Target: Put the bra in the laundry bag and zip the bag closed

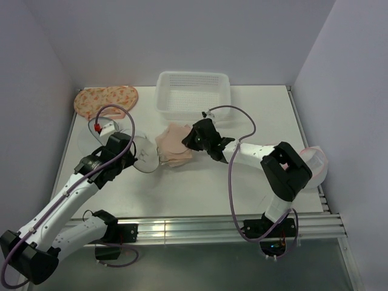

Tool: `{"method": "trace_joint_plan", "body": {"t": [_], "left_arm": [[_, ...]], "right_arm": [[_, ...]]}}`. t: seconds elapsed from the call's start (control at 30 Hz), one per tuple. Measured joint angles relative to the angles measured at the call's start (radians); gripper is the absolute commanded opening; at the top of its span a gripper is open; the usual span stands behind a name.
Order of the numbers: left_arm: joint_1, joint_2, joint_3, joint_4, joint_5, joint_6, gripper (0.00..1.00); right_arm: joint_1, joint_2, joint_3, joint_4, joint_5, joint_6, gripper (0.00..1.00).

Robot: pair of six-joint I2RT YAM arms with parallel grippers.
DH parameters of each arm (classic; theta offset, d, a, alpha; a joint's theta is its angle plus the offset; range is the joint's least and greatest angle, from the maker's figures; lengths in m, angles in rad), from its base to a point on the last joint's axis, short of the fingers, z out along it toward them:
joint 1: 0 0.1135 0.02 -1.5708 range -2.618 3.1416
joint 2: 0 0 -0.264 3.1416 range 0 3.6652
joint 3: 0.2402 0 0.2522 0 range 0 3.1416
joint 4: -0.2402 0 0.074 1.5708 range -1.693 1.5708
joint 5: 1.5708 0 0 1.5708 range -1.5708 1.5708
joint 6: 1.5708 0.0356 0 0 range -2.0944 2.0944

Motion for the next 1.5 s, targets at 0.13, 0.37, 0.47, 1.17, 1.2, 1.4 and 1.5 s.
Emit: {"method": "trace_joint_plan", "body": {"t": [0.13,0.37,0.47,1.17,1.2,1.4,1.5], "left_arm": [[-0.001,-0.023,0.018,-0.021,0.000,0.000,0.00],[-0.001,-0.043,0.095,-0.035,0.000,0.002,0.00],[-0.001,-0.047,0.119,-0.034,0.001,0.009,0.00],[-0.015,-0.003,0.227,0.024,0.047,0.097,0.00],[-0.018,-0.005,0.237,0.029,0.047,0.100,0.00],[-0.029,-0.008,0.261,0.045,0.070,0.117,0.00],[-0.037,-0.011,0.266,0.055,0.068,0.130,0.00]], "right_arm": [[0.013,0.002,0.048,-0.063,0.078,-0.038,0.00],[0.076,0.069,0.197,-0.214,0.283,-0.138,0.00],[0.114,0.080,0.218,-0.260,0.344,-0.178,0.00],[0.251,0.226,0.333,-0.286,0.389,-0.354,0.00],[0.251,0.234,0.341,-0.290,0.387,-0.357,0.00],[0.251,0.291,0.423,-0.333,0.375,-0.368,0.00],[0.251,0.301,0.432,-0.337,0.370,-0.373,0.00]]}}
